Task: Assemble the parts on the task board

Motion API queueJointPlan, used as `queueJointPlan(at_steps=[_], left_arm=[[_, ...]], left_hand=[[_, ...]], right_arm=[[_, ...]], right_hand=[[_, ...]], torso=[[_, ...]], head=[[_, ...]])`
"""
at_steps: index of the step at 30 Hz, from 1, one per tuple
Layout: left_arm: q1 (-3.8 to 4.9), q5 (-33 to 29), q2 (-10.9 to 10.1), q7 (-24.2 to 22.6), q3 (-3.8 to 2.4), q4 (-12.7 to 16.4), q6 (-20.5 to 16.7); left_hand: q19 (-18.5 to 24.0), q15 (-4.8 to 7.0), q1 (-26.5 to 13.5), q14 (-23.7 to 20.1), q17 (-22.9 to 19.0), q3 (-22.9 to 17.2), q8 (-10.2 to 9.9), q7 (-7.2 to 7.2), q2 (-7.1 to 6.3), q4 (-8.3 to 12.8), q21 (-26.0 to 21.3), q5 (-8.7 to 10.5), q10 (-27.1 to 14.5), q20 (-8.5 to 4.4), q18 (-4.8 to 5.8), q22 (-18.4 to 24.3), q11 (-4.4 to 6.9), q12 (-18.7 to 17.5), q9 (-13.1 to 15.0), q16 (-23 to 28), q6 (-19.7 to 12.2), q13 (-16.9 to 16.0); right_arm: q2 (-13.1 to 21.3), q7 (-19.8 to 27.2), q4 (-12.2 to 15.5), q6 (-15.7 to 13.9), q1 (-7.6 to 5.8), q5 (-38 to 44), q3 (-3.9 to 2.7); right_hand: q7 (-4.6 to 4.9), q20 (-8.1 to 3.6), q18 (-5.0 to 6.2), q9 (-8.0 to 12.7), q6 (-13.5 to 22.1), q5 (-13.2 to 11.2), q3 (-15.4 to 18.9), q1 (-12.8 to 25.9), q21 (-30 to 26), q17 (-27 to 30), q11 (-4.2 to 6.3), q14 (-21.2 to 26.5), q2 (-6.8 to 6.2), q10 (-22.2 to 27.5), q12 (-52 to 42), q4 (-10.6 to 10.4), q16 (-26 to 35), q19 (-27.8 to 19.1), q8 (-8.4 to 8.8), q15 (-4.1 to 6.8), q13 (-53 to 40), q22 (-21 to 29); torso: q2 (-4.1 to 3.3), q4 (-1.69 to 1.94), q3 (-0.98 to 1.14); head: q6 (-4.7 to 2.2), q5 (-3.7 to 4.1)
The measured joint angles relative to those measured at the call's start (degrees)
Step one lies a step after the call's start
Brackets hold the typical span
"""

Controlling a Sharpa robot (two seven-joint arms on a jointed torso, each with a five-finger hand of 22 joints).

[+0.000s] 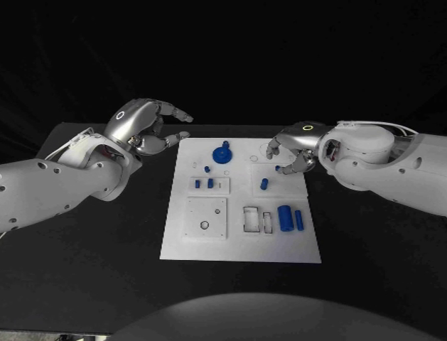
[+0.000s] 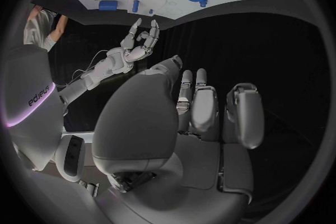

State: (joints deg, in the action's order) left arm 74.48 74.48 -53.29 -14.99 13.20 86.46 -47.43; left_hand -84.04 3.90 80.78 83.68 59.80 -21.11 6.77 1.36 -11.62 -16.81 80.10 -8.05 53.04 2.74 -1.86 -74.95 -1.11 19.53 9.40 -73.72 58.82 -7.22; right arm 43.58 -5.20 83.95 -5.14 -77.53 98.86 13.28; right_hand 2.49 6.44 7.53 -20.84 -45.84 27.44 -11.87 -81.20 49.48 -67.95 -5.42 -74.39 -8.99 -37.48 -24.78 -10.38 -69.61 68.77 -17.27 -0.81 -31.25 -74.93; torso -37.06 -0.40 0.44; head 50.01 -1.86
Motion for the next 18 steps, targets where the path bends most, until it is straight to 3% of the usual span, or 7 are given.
queueJointPlan(at_steps=[5,10,18], left_arm=[[-0.01,-0.9,0.0,-0.9,0.00,0.0,-0.5],[-0.02,-1.4,0.1,-1.3,0.01,0.0,-0.4],[-0.04,-1.7,0.2,-1.3,0.02,0.0,0.6]], left_hand=[[0.0,0.20,0.6,0.2,0.0,-0.3,0.0,0.45,0.56,0.3,0.0,-0.44,0.0,0.00,0.01,0.0,0.00,0.0,-0.2,0.0,0.4,0.4],[0.2,0.20,2.0,0.2,-0.1,-0.9,0.0,0.46,0.11,0.3,0.0,-0.44,0.0,-0.20,0.02,0.0,0.00,0.0,-0.3,0.0,0.5,0.7],[0.0,0.20,3.0,0.2,-0.3,-1.3,-0.3,0.67,0.09,0.3,0.0,-0.71,0.2,-0.41,0.02,0.0,0.20,0.0,-0.4,0.0,0.7,1.1]], right_arm=[[-0.2,-0.4,-0.5,0.9,0.70,1.1,-0.01],[-0.6,-0.6,-1.3,0.9,1.86,1.7,-0.02],[-0.9,-0.4,-2.3,-1.6,3.25,2.7,0.00]], right_hand=[[-0.06,-0.01,0.00,-1.3,-0.6,5.2,-1.9,-0.3,-1.2,0.7,0.32,0.6,-0.26,0.0,-0.2,1.9,0.7,0.0,0.24,0.28,0.0,0.0],[-0.28,0.01,0.01,-2.3,-0.9,5.5,-3.3,-0.3,-2.4,1.4,-0.10,1.4,-0.31,1.6,-0.4,3.0,1.1,-0.6,0.67,-0.01,-0.6,0.0],[-1.19,0.22,0.00,-3.5,-1.7,6.4,-4.4,-0.3,-2.4,1.3,-0.49,1.6,0.30,3.1,-1.5,3.7,0.8,-0.8,1.11,-0.21,-1.6,0.0]], torso=[[0.05,-0.04,-0.03],[0.08,-0.05,-0.01],[0.04,-0.05,0.00]], head=[[0.00,-0.16],[0.00,0.25],[0.00,0.03]])
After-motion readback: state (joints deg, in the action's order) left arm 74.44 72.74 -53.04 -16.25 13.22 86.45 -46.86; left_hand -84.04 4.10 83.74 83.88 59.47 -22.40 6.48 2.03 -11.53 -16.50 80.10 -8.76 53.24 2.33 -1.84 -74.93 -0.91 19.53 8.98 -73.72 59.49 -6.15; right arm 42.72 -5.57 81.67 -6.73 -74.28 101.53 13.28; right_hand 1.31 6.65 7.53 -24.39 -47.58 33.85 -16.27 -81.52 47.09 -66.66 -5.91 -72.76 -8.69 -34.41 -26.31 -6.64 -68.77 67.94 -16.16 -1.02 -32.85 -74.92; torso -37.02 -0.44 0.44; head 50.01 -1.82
